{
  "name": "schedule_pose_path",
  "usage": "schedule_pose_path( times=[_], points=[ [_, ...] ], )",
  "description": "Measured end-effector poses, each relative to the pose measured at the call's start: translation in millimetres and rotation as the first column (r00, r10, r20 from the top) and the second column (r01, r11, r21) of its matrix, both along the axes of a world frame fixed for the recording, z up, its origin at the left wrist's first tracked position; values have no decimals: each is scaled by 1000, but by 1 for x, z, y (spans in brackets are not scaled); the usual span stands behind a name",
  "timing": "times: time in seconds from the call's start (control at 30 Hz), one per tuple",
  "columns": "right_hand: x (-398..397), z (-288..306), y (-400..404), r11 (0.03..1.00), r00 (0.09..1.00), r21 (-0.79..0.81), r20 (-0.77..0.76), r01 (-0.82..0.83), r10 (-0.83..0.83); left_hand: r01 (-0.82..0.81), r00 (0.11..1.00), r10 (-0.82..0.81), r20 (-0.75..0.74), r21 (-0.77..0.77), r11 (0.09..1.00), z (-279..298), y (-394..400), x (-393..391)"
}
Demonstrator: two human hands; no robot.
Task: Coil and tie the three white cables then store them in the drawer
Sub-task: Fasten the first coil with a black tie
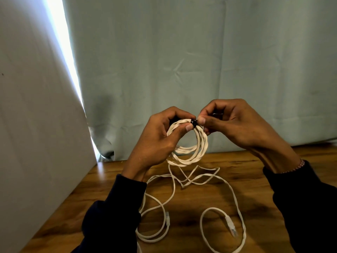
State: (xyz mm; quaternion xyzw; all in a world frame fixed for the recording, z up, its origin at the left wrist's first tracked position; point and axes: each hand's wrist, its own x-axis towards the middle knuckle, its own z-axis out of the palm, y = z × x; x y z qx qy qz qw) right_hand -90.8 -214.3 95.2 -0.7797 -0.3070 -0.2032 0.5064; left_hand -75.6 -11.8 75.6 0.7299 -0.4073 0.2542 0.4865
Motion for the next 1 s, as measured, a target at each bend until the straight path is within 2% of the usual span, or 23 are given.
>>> schedule_pose_path(
  times=[0.13, 0.27, 0.43, 0.57, 0.8, 1.0],
  points=[
    [-6, 4, -5, 998, 998, 11, -13, -54, 54, -23, 1000, 23, -3, -26, 999, -1, 0, 4],
    [-8, 3, 0, 986, 981, -125, 170, 110, -88, -60, 998, 60, -3, -12, 998, -4, -2, 8],
    [1, -5, 7, 933, 863, -134, 443, 333, -244, -67, 998, 67, -7, -13, 998, -6, -4, 9],
    [9, -11, 12, 878, 734, -162, 627, 450, -261, -85, 995, 83, -45, -30, 996, -5, -6, 8],
    [20, -17, 16, 924, 723, -37, 635, 381, -273, -69, 987, 68, -145, -1, 998, -4, -1, 11],
    [23, -23, 25, 933, 767, 132, 536, 336, -352, -45, 983, 47, -176, 17, 999, -4, 2, 13]
  ],
)
